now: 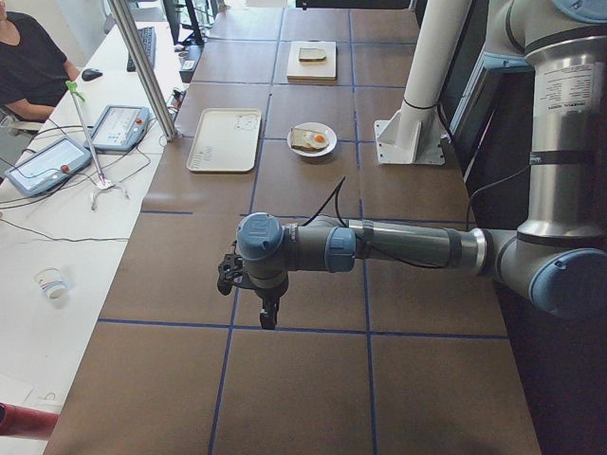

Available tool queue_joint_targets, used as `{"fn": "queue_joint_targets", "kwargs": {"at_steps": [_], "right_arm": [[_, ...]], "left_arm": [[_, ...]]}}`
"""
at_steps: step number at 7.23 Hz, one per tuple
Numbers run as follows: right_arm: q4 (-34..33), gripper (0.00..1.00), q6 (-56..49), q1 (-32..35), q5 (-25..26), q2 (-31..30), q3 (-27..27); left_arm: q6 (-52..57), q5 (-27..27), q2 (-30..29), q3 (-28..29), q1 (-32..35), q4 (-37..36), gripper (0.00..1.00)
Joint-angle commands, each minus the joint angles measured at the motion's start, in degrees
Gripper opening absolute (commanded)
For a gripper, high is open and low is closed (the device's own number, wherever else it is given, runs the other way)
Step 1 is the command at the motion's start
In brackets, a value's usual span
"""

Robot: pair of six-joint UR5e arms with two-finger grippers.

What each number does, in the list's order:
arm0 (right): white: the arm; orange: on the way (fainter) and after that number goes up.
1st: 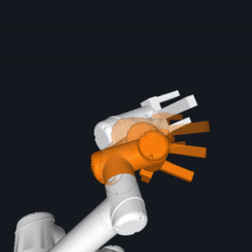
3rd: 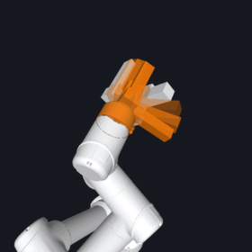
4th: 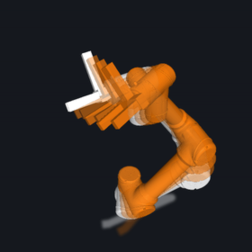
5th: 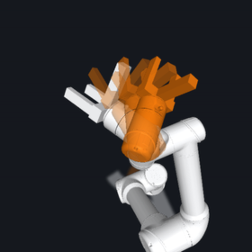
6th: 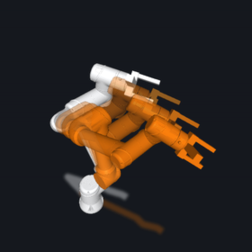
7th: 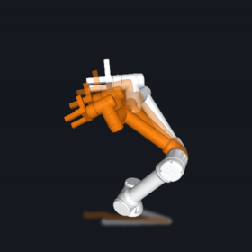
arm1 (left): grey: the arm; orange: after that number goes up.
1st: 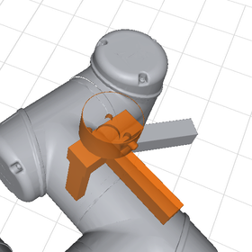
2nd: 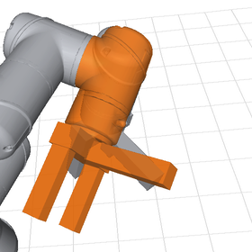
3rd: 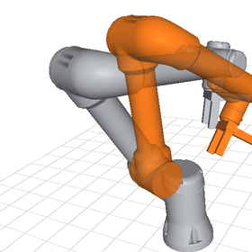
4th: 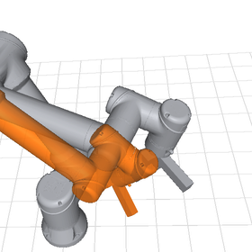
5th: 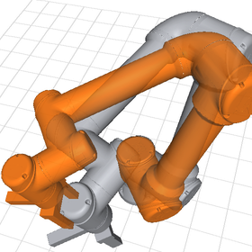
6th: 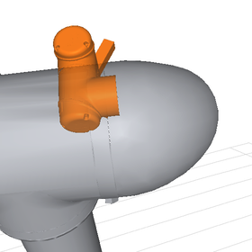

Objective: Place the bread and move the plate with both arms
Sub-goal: 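Lower the right gripper onto the bread slice on the bamboo board and grasp it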

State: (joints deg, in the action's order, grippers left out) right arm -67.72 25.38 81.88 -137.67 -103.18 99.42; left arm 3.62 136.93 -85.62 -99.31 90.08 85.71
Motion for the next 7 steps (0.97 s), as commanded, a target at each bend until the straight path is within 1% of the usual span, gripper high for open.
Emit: {"fn": "queue_joint_targets", "kwargs": {"at_steps": [1, 2, 3, 5, 7], "right_arm": [[17.1, 1.0, 16.3, -9.7, 3.4, -1.9, -3.3], [21.1, 1.0, 21.5, -14.2, 6.0, -1.8, -3.6], [21.7, 1.0, 22.0, -16.3, 6.3, -1.4, -3.9], [21.7, 1.0, 22.3, -19.0, 7.1, -1.1, -4.1], [21.7, 0.99, 22.3, -19.6, 6.9, 1.2, -7.0]], "left_arm": [[-0.1, 0.0, 0.1, -0.6, 0.0, -0.1, 1.0], [-0.1, 0.0, 0.1, -0.9, 0.0, -0.1, 1.0], [-0.1, 0.0, 0.1, -0.9, 0.0, -0.1, 1.0], [-0.1, -0.1, 0.1, -0.9, 0.0, -0.1, 1.0], [-0.2, -0.1, 0.1, -0.9, 0.0, 0.0, 1.0]]}}
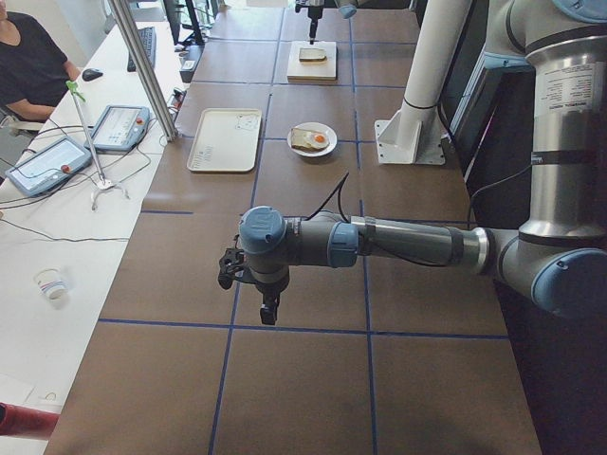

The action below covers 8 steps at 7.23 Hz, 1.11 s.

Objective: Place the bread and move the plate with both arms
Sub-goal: 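Lower the right gripper onto the bread slice on the bamboo board and grasp it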

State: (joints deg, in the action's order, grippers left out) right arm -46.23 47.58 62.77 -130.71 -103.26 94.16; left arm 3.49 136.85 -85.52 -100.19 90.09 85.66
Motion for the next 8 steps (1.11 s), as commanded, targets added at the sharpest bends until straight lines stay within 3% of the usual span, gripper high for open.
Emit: {"fn": "queue_joint_targets", "kwargs": {"at_steps": [1, 5, 8], "right_arm": [[0.1, 0.99, 0.1, -0.9, -0.1, 2.6, -2.6], [0.3, 0.99, -0.2, -1.8, -0.2, 2.2, -4.3], [0.2, 0.89, -0.6, -1.8, 0.0, 2.0, -5.0]], "left_arm": [[-0.1, -0.1, 0.0, -0.2, 0.0, 0.1, 1.0], [-0.1, -0.3, 0.0, -1.1, 0.1, 0.1, 1.0], [-0.1, -0.2, 0.0, -1.1, 0.1, 0.0, 1.0]]}}
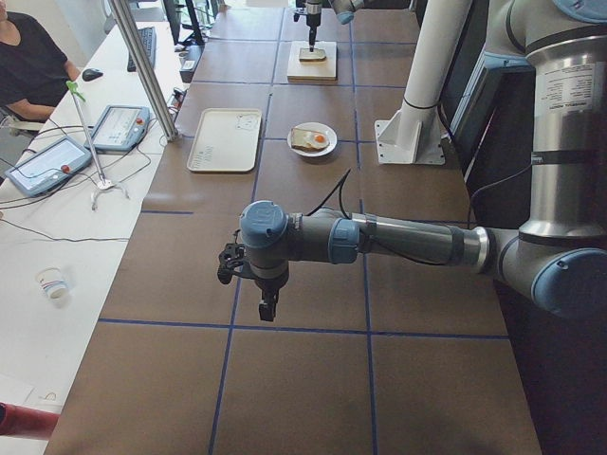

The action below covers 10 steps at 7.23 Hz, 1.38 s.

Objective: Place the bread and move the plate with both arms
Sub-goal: 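Lower the right gripper onto the bread slice on the bamboo board and grasp it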

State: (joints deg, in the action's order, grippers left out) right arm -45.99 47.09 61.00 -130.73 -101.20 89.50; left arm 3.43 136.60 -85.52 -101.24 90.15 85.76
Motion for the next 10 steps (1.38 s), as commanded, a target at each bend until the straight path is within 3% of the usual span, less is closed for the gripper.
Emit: {"fn": "queue_joint_targets", "kwargs": {"at_steps": [1, 2, 5, 7, 8, 10], "right_arm": [[-0.1, 0.85, -0.2, 0.0, 0.0, -0.1, -0.6], [-0.1, 0.8, -0.2, 0.0, -0.1, -0.1, -0.6], [-0.1, 0.32, -0.2, 0.0, -0.5, -0.1, -0.6], [0.0, 0.09, -0.2, 0.0, -0.8, -0.1, -0.6], [0.0, 0.02, -0.4, 0.0, -1.1, -0.1, -0.4], [0.1, 0.0, -0.4, 0.2, -1.3, -0.2, 0.0]], "left_arm": [[0.0, 0.1, 0.0, 0.0, 0.0, -0.1, 1.0], [0.0, 0.1, 0.0, 0.0, 0.0, -0.1, 1.0], [0.0, 0.2, 0.0, 0.0, 0.0, -0.2, 1.0], [0.0, 0.2, 0.0, 0.0, 0.0, -0.1, 1.0], [0.0, 0.2, 0.0, 0.0, 0.0, -0.2, 1.0], [-0.1, 0.2, -0.1, 0.0, 0.0, -0.2, 1.0]]}}
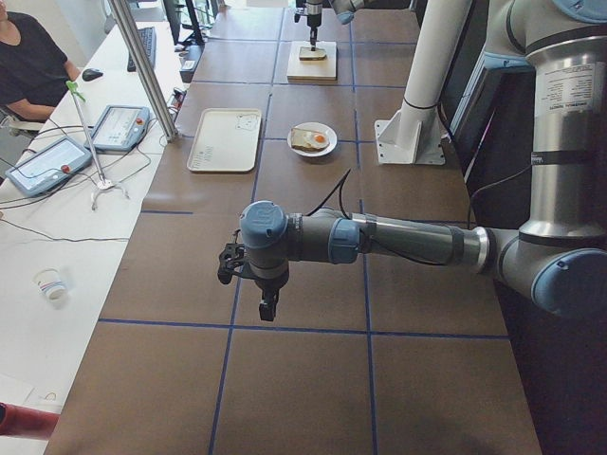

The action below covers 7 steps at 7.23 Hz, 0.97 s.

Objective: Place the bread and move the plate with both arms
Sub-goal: 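Lower the right gripper onto the bread slice on the bamboo board and grasp it, then lift the bread slice with the right gripper and carry it toward the plate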

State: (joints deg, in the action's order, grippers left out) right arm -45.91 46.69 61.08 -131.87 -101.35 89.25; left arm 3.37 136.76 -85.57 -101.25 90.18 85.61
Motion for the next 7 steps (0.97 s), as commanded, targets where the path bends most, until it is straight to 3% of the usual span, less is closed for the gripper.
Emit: {"fn": "queue_joint_targets", "kwargs": {"at_steps": [1, 4, 5, 7], "right_arm": [[0.1, 0.0, 0.0, 0.1, -0.9, -0.2, 0.3], [3.4, 0.0, 0.7, 7.8, -12.8, 1.0, 0.1], [3.4, 0.0, 0.9, 11.0, -19.5, 3.7, 0.1], [3.5, 0.0, 3.6, 12.5, -23.6, 8.2, 0.3]], "left_arm": [[0.0, 0.0, 0.1, -0.3, 0.0, -0.1, 1.0], [-0.2, 0.0, 0.1, -1.1, 0.2, -0.4, 1.0], [-0.2, 0.0, 0.1, -1.3, 0.2, -0.4, 1.0], [-0.3, 0.0, 0.1, -1.5, 0.2, -0.4, 1.0]]}}
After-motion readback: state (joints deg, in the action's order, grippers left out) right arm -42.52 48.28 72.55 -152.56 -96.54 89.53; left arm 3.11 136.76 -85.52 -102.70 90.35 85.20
